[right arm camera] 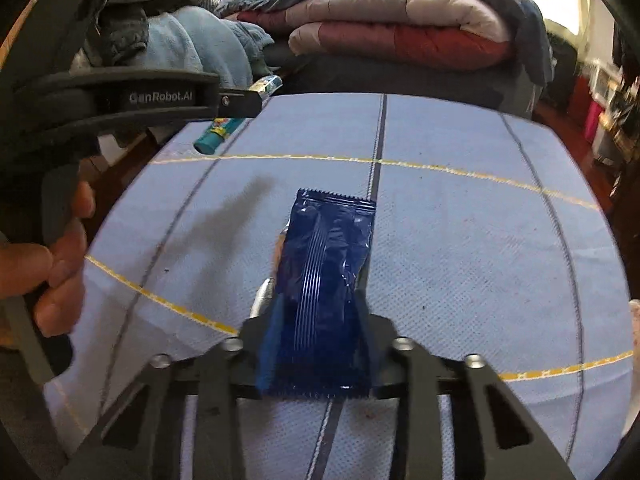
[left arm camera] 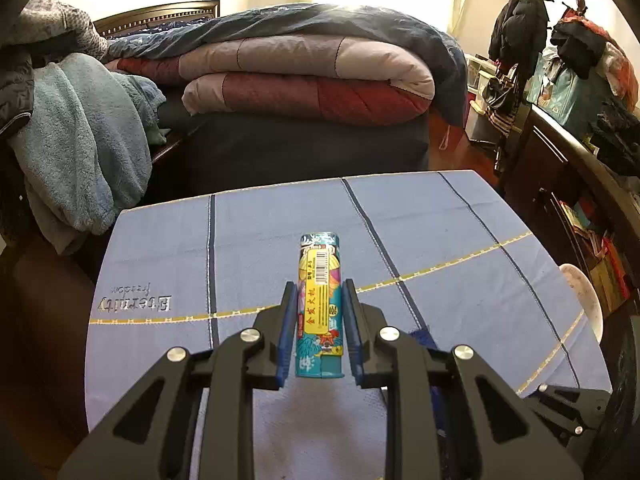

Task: Collect trash
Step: 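Grasp the striped candy tube with the left tool while the right tool grasps the dark blue wrapper, then carry both items over the wastebasket and open both tools to drop them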

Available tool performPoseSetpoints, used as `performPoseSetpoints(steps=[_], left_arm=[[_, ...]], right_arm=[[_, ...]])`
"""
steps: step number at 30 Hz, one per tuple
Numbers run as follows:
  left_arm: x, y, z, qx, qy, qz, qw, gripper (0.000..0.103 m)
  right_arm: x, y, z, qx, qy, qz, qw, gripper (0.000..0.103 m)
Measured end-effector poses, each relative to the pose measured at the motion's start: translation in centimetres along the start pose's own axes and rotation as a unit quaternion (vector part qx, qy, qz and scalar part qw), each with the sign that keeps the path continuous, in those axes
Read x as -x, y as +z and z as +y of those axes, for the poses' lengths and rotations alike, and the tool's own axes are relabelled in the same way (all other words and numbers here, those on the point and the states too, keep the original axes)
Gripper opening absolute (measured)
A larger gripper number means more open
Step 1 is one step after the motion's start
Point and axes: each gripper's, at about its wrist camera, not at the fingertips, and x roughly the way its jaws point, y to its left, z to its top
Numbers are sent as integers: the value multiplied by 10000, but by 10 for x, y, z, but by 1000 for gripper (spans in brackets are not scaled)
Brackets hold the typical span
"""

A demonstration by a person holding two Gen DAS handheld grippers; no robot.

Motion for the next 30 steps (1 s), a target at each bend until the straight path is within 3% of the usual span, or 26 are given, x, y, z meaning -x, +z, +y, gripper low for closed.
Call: performPoseSetpoints(steps=[15,30], left_arm=[[24,10,-38,-235,-89,-203,9995,23],[39,19,-131,-748,-516,-382,9951,23]], right_arm=[[47,-20,-33,-418,82,-284,9987,24],[101,-45,-104,-1124,-161,-724,9909,24]])
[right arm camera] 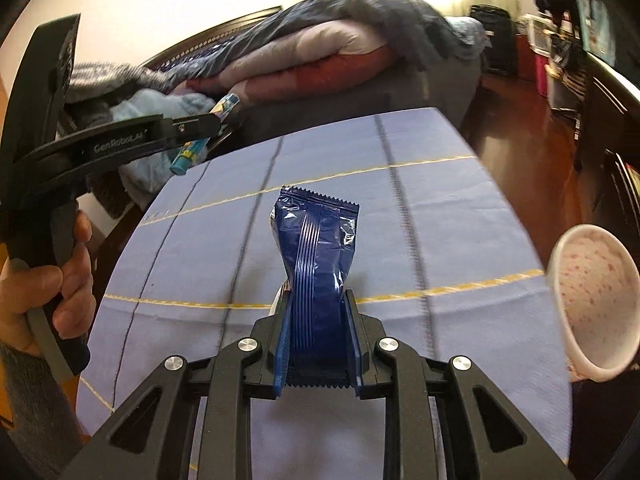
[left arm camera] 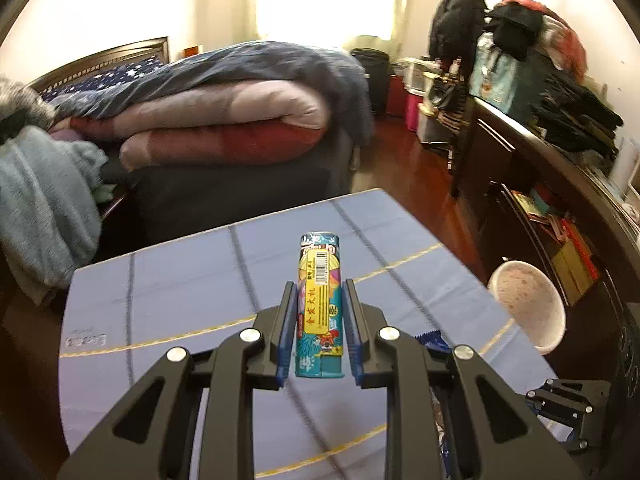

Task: Collect trash
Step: 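Carry both items over the wastebasket and open both tools to drop them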

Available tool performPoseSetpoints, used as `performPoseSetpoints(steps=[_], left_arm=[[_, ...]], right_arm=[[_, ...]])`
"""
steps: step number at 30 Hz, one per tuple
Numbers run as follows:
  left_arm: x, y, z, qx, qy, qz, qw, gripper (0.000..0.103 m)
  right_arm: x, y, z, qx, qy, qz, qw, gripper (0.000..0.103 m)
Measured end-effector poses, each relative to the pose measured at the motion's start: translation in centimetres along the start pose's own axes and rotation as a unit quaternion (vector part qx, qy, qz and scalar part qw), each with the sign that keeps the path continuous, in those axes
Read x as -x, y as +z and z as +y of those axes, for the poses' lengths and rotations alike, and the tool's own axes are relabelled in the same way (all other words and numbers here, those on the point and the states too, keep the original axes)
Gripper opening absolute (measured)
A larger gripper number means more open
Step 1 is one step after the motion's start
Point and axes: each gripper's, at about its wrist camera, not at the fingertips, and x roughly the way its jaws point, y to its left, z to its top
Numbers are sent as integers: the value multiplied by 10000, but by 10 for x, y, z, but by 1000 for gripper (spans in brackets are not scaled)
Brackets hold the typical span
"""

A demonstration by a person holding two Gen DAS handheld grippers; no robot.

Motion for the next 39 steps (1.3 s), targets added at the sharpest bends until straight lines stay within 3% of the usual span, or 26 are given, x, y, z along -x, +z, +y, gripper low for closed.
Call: performPoseSetpoints(steps=[12,28,39], left_arm=[[-21,17,-114,-552,-753,-17,9956,23],[-68,19,-266,-1292,-1825,229,9744,23],[-107,8,-323,-1479,-2165,538,9635,23]], right_arm=[[51,-12,-91,-808,-592,-465,9939,24],[106,-33,-211,-1889,-1515,-881,9662,24],[114,-41,-266,-2308,-1939,-968,9486,24]])
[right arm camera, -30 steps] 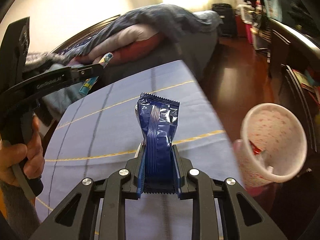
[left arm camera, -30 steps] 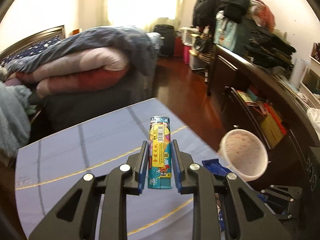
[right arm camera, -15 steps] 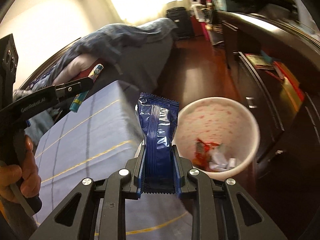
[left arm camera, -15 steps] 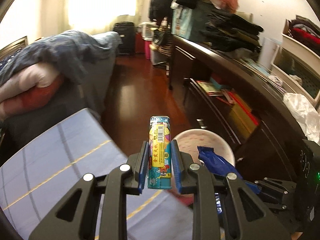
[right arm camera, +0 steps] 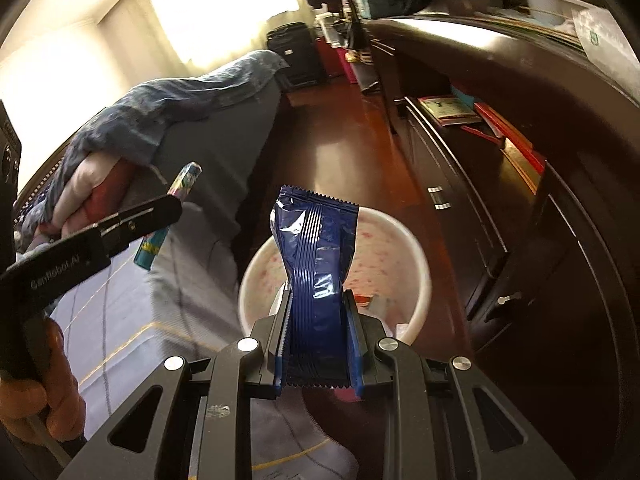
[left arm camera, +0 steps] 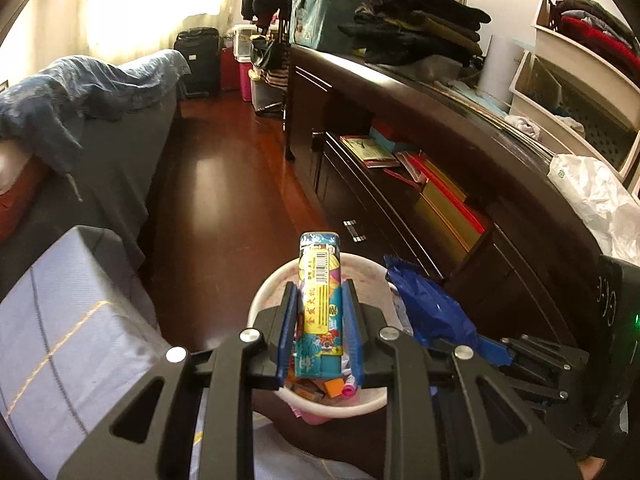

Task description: Collect trash

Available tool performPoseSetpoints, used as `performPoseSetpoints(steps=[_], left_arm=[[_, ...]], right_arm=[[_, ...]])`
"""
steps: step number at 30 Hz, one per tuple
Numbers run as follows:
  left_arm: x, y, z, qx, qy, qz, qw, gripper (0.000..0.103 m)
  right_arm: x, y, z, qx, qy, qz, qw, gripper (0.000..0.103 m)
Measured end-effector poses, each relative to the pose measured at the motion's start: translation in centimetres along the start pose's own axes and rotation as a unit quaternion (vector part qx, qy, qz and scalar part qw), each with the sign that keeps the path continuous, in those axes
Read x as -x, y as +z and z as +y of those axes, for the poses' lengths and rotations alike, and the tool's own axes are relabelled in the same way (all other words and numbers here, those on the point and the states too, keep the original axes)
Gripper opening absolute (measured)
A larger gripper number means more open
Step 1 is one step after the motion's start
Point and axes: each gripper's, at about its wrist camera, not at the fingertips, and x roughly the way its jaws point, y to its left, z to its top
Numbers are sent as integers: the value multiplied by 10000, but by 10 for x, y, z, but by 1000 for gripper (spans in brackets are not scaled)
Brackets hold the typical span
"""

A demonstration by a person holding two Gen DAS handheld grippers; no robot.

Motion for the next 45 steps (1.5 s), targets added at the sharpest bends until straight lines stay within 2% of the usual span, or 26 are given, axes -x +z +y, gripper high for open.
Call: performPoseSetpoints(steps=[10,17,19,20,21,22,24,25,26,27,33,38,42,45], left_arm=[[-52,-4,3,144,-49,384,9991,23],[-82,-9,14,440,-138,778,9959,24],[-88,-11,16,498,-147,856,9950,24],[-90,-11,17,527,-139,877,9947,25],[-90,-11,18,542,-139,881,9945,26],[-90,-11,19,570,-154,879,9944,31],[-87,-12,19,606,-166,826,9946,47],[-85,-11,20,635,-173,781,9948,60],[-82,-10,21,665,-186,729,9949,68],[-80,-10,21,689,-191,695,9950,71],[-59,-9,27,839,-273,548,9946,74],[-12,-19,44,1122,-111,272,9933,77],[49,-33,70,1474,305,-163,9885,85],[105,-50,89,1774,782,-511,9797,92]], right_arm=[[-39,8,-21,-124,-314,162,9993,24],[-66,8,-27,-174,-367,387,9984,24],[-72,7,-27,-160,-373,442,9982,27],[-75,7,-26,-151,-385,455,9981,33],[-77,7,-26,-145,-426,452,9980,39],[-79,7,-26,-135,-459,448,9979,41],[-79,7,-27,-149,-531,391,9977,44],[-78,7,-27,-152,-547,386,9976,45],[-77,7,-27,-160,-558,380,9976,48],[-76,7,-27,-175,-573,361,9976,48],[-57,6,-20,-163,-680,275,9972,55],[-25,4,6,77,-737,78,9972,64],[5,-3,41,429,-600,-159,9971,76],[28,-13,79,774,-350,-313,9959,83]])
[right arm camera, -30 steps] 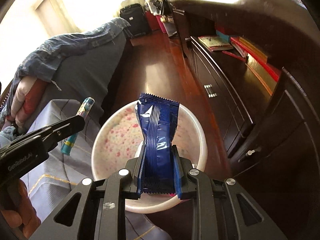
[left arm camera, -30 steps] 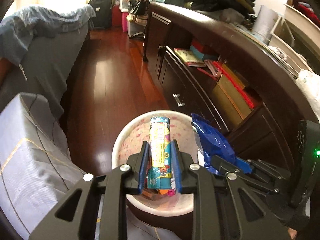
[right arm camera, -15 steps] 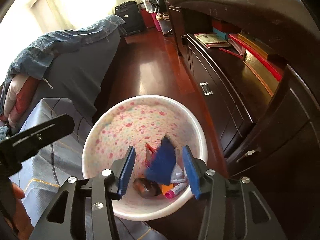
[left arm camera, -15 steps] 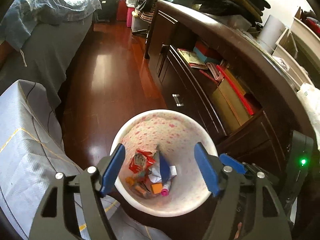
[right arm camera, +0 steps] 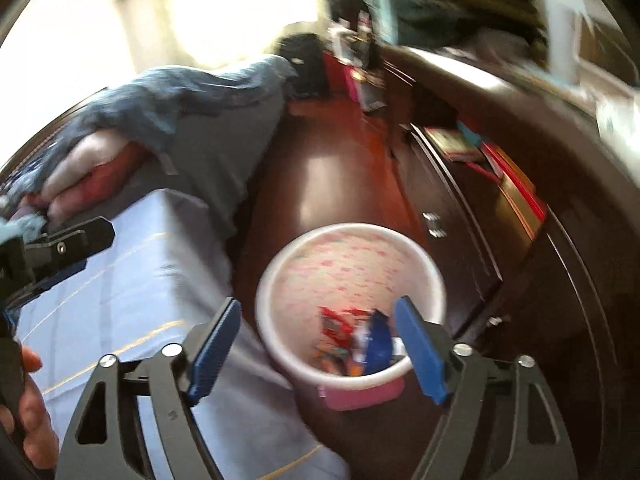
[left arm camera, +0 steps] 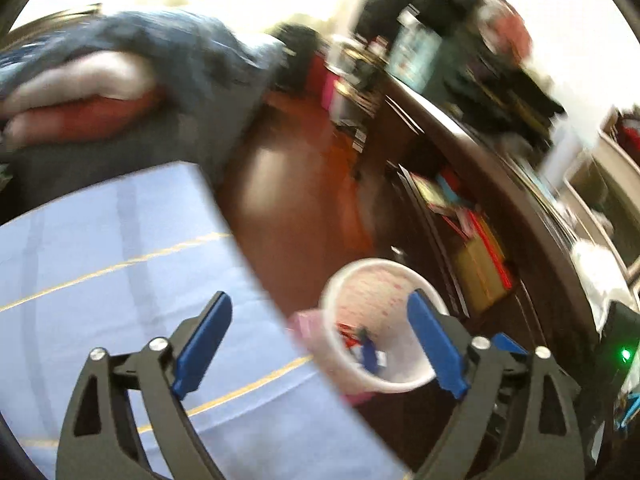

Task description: Collect trash

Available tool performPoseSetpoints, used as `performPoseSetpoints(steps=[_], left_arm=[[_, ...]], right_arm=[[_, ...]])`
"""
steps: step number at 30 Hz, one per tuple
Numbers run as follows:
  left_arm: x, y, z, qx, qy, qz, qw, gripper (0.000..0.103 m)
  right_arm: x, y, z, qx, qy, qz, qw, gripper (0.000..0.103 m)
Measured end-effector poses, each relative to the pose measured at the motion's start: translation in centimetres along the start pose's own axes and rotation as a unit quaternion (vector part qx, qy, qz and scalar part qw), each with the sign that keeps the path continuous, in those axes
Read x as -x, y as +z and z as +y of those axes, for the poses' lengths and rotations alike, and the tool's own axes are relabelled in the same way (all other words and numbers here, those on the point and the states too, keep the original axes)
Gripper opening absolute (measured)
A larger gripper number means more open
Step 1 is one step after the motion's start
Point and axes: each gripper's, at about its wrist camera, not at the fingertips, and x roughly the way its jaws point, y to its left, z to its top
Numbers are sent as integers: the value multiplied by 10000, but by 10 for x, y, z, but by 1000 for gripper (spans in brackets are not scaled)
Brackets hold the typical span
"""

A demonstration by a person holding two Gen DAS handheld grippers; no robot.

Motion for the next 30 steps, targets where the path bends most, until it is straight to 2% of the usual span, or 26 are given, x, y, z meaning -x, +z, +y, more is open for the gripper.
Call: performPoseSetpoints(steps=[3,7,9,12,16,20,23,26,30], left_arm=[[55,-8,34,357,497,-395,9973,97],[134,-26,76,780,1221,-875,9856,99],[177,-38,91,940,1681,-1084,9753,99],[230,-51,101,1040,2023,-1371,9641,99],[310,-70,103,1111,2672,-1813,9399,99],[372,-84,96,1157,2800,-2264,9257,99],[406,-91,83,1045,2987,-2518,9146,100],[430,-98,71,936,3077,-2707,9073,100],[451,-107,64,900,2920,-2824,9093,100]], right_arm=[[28,-8,47,418,363,-178,9983,89],[65,-19,103,889,787,-436,9920,98],[85,-24,126,1075,992,-572,9876,99],[121,-33,162,1352,1319,-779,9789,99],[176,-43,196,1734,1676,-1185,9632,99],[219,-53,217,2048,1766,-1578,9497,99],[248,-56,227,2168,1867,-1748,9421,99],[268,-58,227,2141,1972,-1866,9383,99],[293,-59,223,2016,1953,-2038,9379,99]])
